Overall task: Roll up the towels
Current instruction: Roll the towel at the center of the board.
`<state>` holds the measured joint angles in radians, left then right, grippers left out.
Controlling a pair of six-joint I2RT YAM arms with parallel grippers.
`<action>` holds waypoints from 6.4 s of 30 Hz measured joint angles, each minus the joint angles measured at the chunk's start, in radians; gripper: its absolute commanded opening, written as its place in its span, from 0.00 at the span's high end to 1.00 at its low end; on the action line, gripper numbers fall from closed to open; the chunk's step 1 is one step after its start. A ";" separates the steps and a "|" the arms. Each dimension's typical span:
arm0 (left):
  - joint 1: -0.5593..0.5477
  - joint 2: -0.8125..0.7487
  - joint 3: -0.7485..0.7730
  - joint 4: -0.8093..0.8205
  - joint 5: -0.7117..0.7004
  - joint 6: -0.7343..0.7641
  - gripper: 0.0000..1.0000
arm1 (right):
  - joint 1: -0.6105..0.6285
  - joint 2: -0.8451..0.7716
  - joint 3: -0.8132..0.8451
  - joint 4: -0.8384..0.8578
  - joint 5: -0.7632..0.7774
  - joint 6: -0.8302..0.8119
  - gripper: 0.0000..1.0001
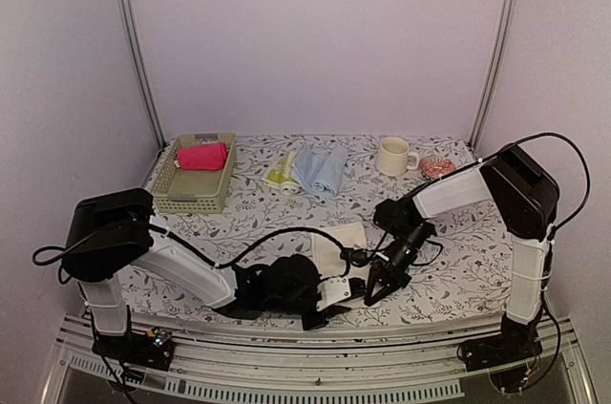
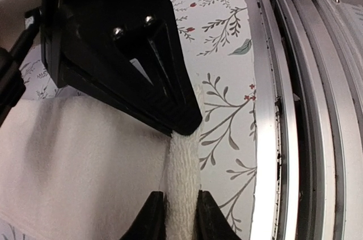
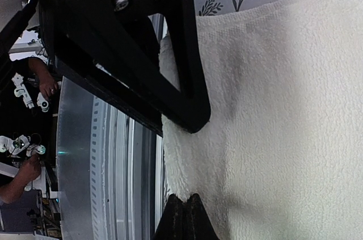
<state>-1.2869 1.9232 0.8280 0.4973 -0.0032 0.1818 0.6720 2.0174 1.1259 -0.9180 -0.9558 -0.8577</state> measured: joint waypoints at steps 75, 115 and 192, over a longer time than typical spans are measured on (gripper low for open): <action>0.268 0.224 0.355 -0.370 0.694 -0.718 1.00 | 0.374 -0.567 -0.351 0.473 0.791 0.101 0.65; 0.066 -0.369 -0.273 -0.177 0.116 -0.449 0.64 | 0.173 -0.112 -0.034 0.174 0.280 0.068 0.97; 0.291 0.206 0.178 -0.085 0.830 -0.725 1.00 | 0.419 -0.464 -0.367 0.604 0.872 0.097 0.71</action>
<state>-0.9962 2.1296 1.0061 0.4118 0.8272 -0.5434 1.0912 1.5536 0.7589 -0.3141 -0.0841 -0.7605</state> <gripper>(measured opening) 0.045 0.307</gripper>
